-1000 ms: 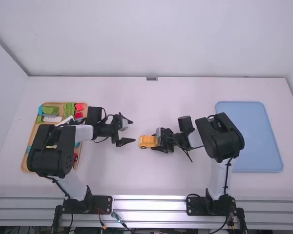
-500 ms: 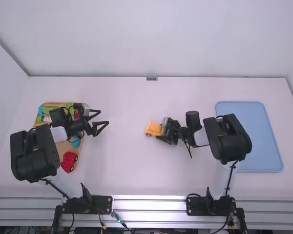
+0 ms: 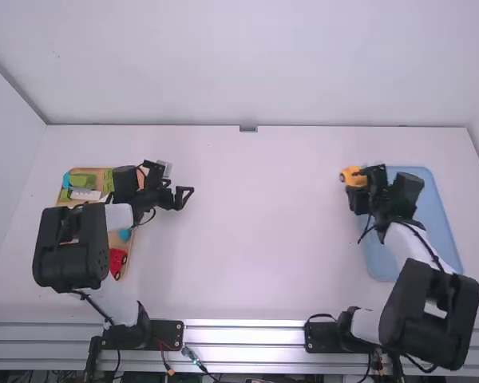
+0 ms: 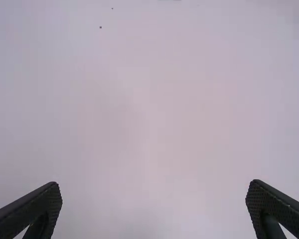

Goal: Assemble lego blocks to make yellow taxi

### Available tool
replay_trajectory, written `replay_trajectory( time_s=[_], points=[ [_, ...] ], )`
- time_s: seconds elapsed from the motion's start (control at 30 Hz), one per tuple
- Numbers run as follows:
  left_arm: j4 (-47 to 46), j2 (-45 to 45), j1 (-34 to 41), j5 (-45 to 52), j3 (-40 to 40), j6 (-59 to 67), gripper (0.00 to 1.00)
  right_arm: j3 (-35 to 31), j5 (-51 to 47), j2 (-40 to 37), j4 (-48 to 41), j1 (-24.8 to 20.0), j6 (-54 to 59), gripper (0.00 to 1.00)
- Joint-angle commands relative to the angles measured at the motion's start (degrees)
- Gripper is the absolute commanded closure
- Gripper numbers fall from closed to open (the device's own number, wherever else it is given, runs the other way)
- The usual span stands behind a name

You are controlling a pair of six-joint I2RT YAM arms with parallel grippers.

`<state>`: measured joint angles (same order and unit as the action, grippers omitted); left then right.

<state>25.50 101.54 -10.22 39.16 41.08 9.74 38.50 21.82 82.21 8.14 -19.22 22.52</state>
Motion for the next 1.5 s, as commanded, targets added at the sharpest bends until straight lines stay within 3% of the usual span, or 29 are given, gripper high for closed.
replay_trajectory(
  time_s=[0.0, 0.1, 0.23, 0.5, 0.67, 0.7, 0.77, 0.97, 1.23, 1.47],
  points=[
    [1.25, -1.38, 1.42, -4.35, -0.63, -1.42, 0.01, 0.04, -6.67, -2.05, -2.6, -5.81, -1.79, 0.54],
    [3.3, -1.38, 2.95, -4.31, -0.63, -1.4, 0.01, -0.48, -5.99, -1.05, -3.39, -12.7, -1.77, 0.5],
    [5.01, -1.38, 4.26, -4.28, -0.63, -1.4, 0.01, -1.03, -4.98, 3.56, -1.05, -17.55, -1.75, 0.46],
    [4.85, -1.38, 4.85, -5.33, -0.63, -1.46, 0.01, -0.92, -4.79, 14.86, 5.55, -18.43, -1.73, 0.42],
    [2.82, -1.38, 6.12, -13.86, -0.63, -5.9, 0.01, -0.92, -6.97, 15.78, 6.19, -17.22, -1.81, 0.07],
    [2.4, -1.4, 7.19, -14.91, -0.63, -5.88, 0.01, -0.92, -8.15, 15.12, 5.64, -16.5, -1.88, 0.01],
    [2.45, -1.44, 8.44, -16.15, -0.63, -5.88, 0.01, -0.72, -10.23, 13.75, 4.02, -15.34, -3.78, 0.01],
    [0.7, -3.5, 15.45, -24.02, 0.66, -5.46, 0.01, 5.51, -18.69, 5.88, -13.44, -8.63, -8.7, 0.01],
    [-17.66, -13.66, 20.79, -23.58, 8.31, -5.68, 0.01, 15.67, -19.3, -4.31, -32.39, 4.63, -18.38, 0.01],
    [-30.56, -23.8, 21.79, -23.58, 13.73, -9.6, 0.01, 19.71, -18.88, -10.88, -35.47, 18.67, -20.2, 0.01]
  ],
)
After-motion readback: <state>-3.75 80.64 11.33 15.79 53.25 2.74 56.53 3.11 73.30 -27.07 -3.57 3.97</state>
